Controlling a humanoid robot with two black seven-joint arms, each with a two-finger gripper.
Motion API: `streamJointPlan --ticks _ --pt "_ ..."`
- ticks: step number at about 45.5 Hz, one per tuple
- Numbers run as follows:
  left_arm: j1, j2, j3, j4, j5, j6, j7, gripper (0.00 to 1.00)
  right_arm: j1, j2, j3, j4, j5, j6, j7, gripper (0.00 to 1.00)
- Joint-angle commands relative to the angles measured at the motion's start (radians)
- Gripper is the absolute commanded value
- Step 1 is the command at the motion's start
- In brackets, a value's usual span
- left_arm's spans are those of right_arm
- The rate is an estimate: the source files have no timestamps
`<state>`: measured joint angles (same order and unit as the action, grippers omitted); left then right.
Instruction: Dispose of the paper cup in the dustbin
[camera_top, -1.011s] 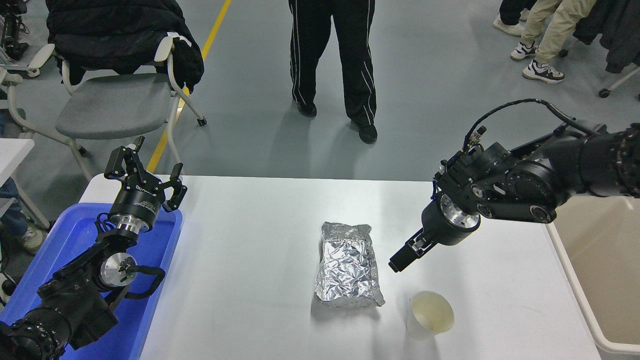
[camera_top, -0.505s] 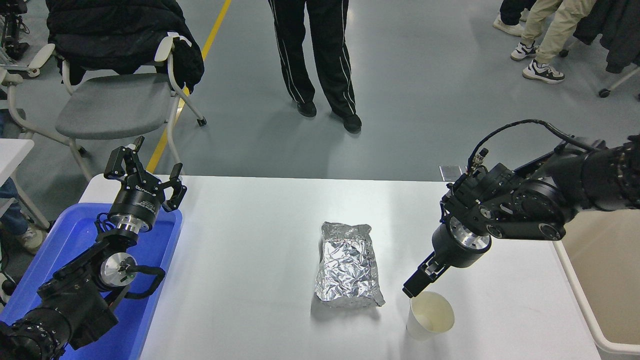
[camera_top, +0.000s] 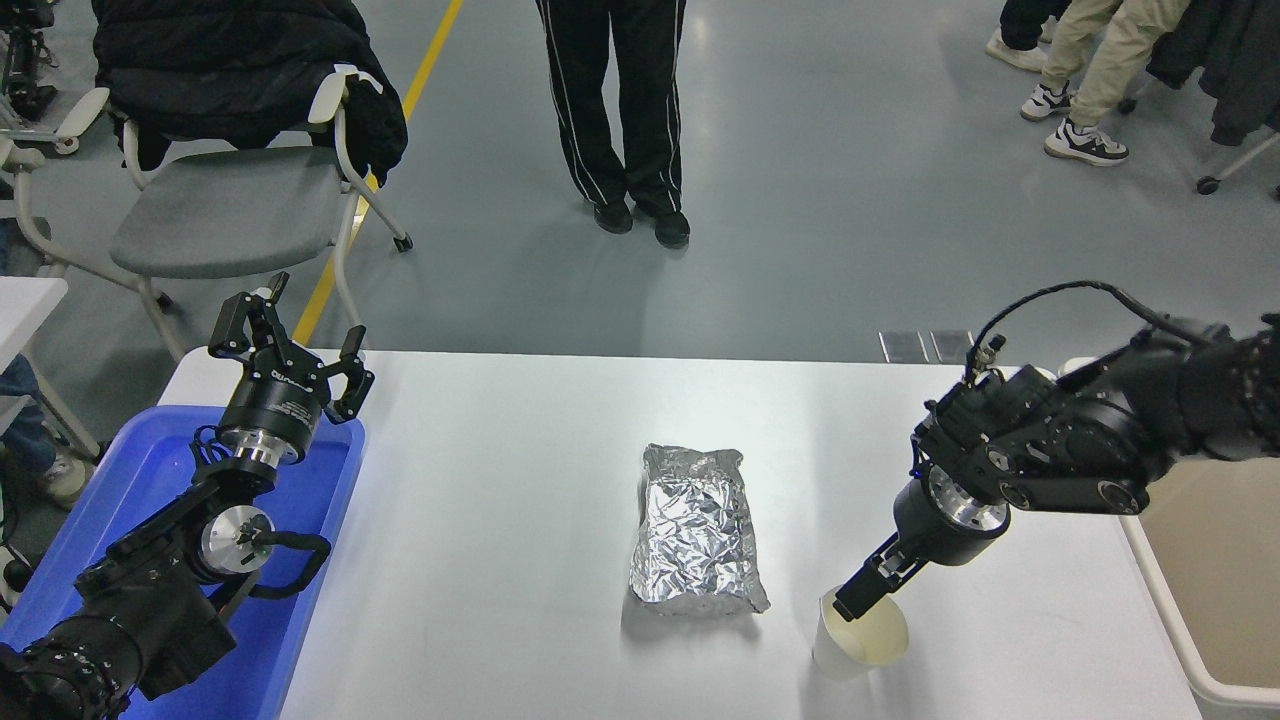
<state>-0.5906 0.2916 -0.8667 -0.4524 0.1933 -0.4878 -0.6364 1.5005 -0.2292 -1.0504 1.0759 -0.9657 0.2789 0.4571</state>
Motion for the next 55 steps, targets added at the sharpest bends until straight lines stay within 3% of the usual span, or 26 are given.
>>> streamJointPlan --ticks 1,13,15,19,21,55 --pt "0.000 0.000 0.000 0.000 0.000 0.000 0.000 1.00 -0.066 -0.019 0.003 -0.050 -0.005 -0.040 0.003 0.97" --pt "0.000 0.000 0.000 0.000 0.000 0.000 0.000 1.00 -0.063 -0.021 0.003 -0.047 -0.007 -0.066 0.038 0.63" --pt "0.000 0.000 0.000 0.000 0.000 0.000 0.000 1.00 -0.057 -0.021 0.000 -0.047 -0.008 -0.066 0.051 0.50" --pt "0.000 0.000 0.000 0.000 0.000 0.000 0.001 1.00 -0.052 -0.021 -0.003 -0.048 -0.039 -0.063 0.069 0.10" --pt "0.000 0.000 0.000 0.000 0.000 0.000 0.000 1.00 -0.049 -0.021 -0.002 -0.048 -0.042 -0.058 0.069 0.00" --pt "0.000 0.000 0.000 0.000 0.000 0.000 0.000 1.00 -0.011 -0.050 0.015 -0.059 -0.044 -0.058 0.146 0.00"
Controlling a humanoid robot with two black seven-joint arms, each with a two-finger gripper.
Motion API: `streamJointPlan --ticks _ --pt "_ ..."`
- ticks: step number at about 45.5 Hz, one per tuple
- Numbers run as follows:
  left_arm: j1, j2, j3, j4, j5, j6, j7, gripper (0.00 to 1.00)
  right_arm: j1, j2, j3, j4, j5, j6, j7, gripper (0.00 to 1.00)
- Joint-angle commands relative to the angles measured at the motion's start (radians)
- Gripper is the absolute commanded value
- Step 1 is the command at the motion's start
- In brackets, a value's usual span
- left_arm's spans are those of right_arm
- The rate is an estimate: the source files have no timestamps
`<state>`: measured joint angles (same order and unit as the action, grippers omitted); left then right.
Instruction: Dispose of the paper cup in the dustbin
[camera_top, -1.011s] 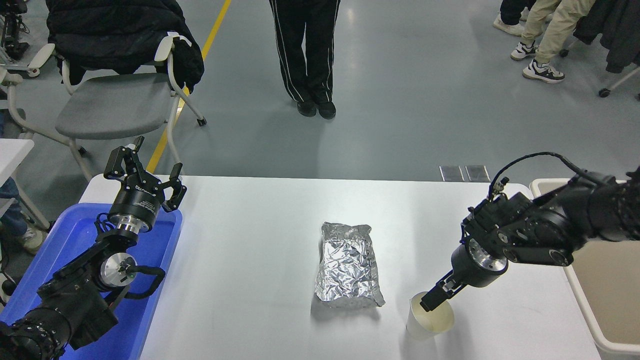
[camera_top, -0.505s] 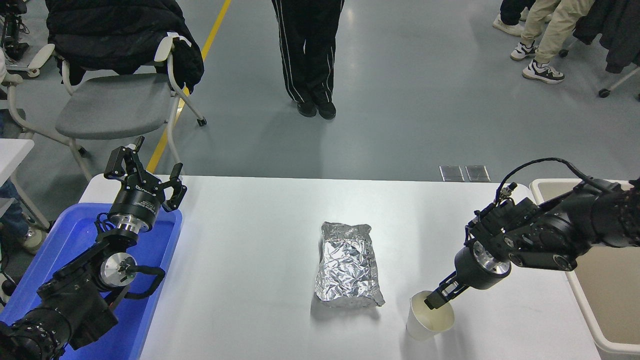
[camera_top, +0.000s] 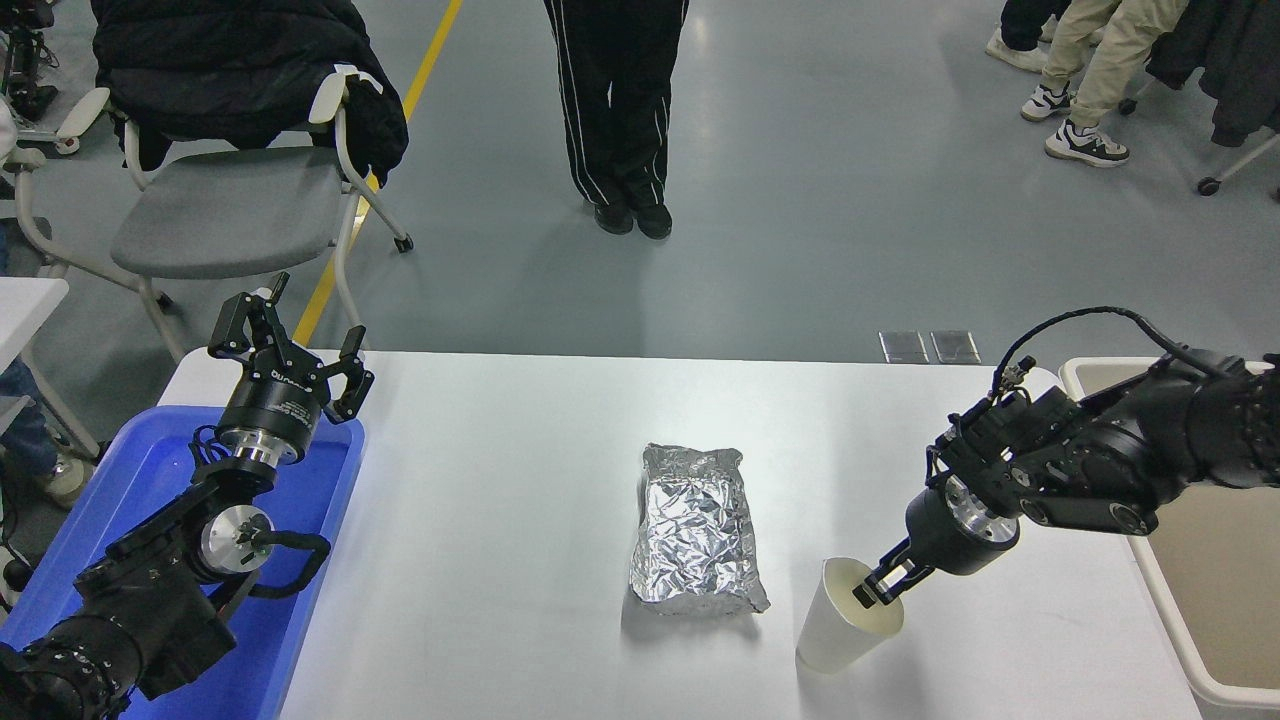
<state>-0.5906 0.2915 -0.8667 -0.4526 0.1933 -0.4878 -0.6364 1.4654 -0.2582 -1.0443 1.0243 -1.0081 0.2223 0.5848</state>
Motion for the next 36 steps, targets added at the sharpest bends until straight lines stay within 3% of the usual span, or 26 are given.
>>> streamJointPlan --ticks 1,20,36 --pt "0.000 0.000 0.000 0.000 0.000 0.000 0.000 1.00 0.030 -0.026 0.009 -0.009 -0.001 -0.001 0.021 0.00" --pt "0.000 0.000 0.000 0.000 0.000 0.000 0.000 1.00 0.197 -0.134 0.079 0.031 0.011 0.045 0.188 0.00" --pt "0.000 0.000 0.000 0.000 0.000 0.000 0.000 1.00 0.211 -0.187 0.388 0.019 0.172 0.100 0.193 0.00"
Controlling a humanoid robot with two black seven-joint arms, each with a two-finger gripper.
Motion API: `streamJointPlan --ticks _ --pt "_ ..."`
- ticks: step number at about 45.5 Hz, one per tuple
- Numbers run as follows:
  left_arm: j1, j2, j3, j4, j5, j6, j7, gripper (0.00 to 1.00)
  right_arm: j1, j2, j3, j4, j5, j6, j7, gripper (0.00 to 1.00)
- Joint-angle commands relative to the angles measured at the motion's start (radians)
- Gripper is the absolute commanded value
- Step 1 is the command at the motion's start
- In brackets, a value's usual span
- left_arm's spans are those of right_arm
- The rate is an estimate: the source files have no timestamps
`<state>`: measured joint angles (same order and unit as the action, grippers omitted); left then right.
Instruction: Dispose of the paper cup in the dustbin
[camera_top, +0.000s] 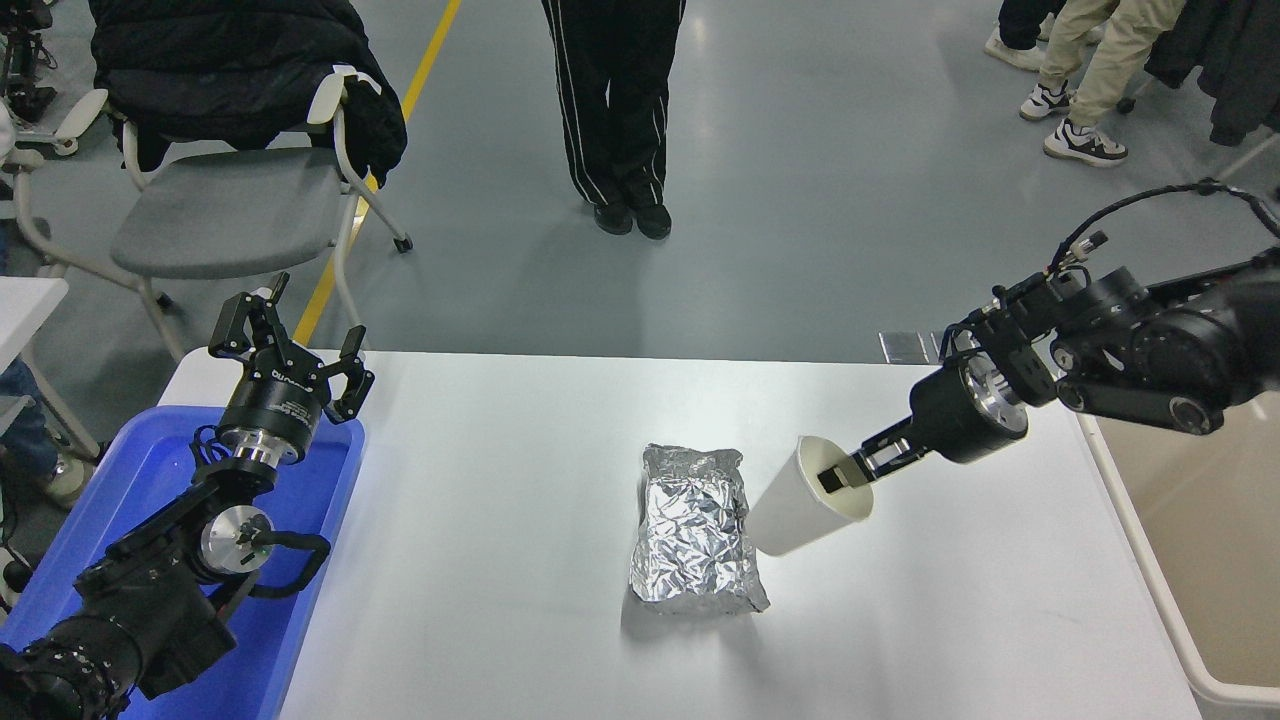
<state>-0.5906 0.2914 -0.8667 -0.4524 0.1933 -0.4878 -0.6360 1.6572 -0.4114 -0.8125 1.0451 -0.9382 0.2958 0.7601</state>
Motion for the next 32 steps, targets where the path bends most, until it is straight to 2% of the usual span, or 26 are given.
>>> streamJointPlan --ticks 1,19,25,26,32 --pt "0.000 0.000 0.000 0.000 0.000 0.000 -0.001 1.00 0.019 -0.038 0.165 -0.002 0.116 0.026 0.018 0.00" --pt "0.000 0.000 0.000 0.000 0.000 0.000 -0.001 1.00 -0.028 -0.069 0.340 -0.089 0.289 0.017 0.010 0.00" --pt "0.000 0.000 0.000 0.000 0.000 0.000 -0.001 1.00 -0.102 -0.056 0.345 -0.278 0.351 0.013 0.005 0.00" --pt "0.000 0.000 0.000 0.000 0.000 0.000 -0.001 1.00 -0.135 -0.038 0.343 -0.372 0.392 0.013 0.002 0.00" --pt "0.000 0.000 0.000 0.000 0.000 0.000 -0.001 1.00 -0.220 0.040 0.329 -0.647 0.496 0.022 -0.008 0.00"
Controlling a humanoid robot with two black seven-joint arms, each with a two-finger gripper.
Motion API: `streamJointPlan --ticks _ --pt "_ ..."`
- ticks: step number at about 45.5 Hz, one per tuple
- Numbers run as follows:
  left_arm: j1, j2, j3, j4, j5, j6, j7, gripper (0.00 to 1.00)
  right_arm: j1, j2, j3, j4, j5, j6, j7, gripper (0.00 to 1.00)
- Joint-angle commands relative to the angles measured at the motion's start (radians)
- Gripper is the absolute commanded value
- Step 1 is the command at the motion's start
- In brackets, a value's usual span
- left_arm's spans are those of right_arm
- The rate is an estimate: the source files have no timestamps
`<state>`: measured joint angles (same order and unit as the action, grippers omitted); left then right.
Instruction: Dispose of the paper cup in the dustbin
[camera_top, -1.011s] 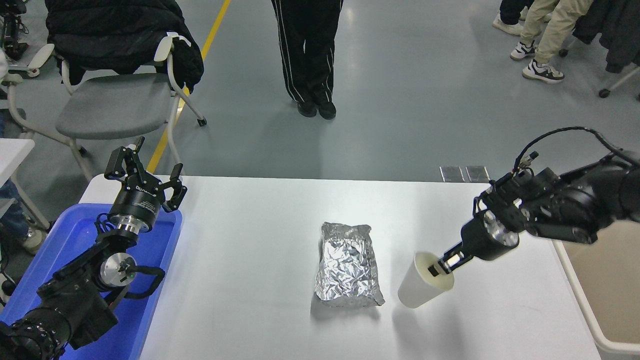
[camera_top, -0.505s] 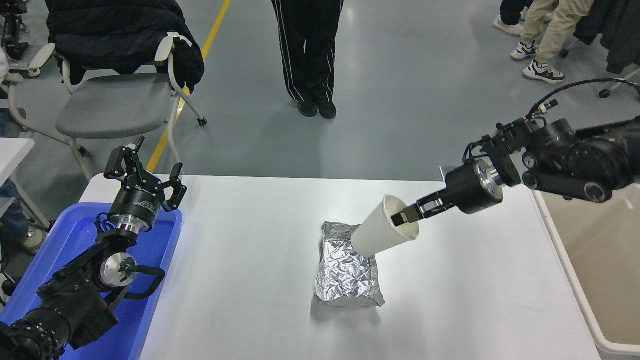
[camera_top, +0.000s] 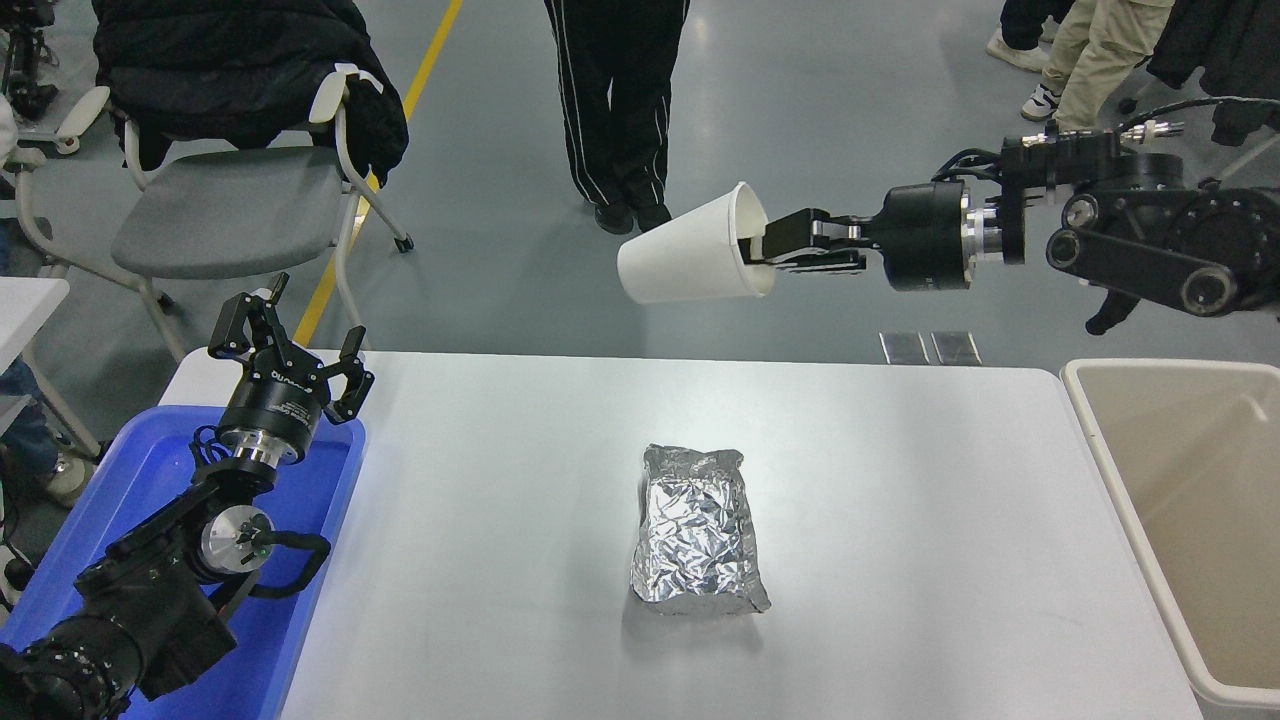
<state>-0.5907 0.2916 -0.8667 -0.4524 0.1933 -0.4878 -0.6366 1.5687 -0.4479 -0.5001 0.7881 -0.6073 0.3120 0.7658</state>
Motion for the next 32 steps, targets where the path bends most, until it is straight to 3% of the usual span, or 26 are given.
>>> streamJointPlan --ticks 1,10,18,32 --pt "0.000 0.000 0.000 0.000 0.000 0.000 0.000 1.00 -0.148 0.087 0.017 -0.436 0.179 0.007 -0.020 0.00" --pt "0.000 0.000 0.000 0.000 0.000 0.000 0.002 1.00 -0.268 0.149 0.031 -0.717 0.259 0.010 -0.150 0.00" --pt "0.000 0.000 0.000 0.000 0.000 0.000 0.002 1.00 -0.323 0.150 0.066 -0.797 0.337 -0.014 -0.374 0.00" --pt "0.000 0.000 0.000 0.000 0.000 0.000 0.002 1.00 -0.366 0.144 0.160 -0.872 0.350 -0.094 -0.664 0.00"
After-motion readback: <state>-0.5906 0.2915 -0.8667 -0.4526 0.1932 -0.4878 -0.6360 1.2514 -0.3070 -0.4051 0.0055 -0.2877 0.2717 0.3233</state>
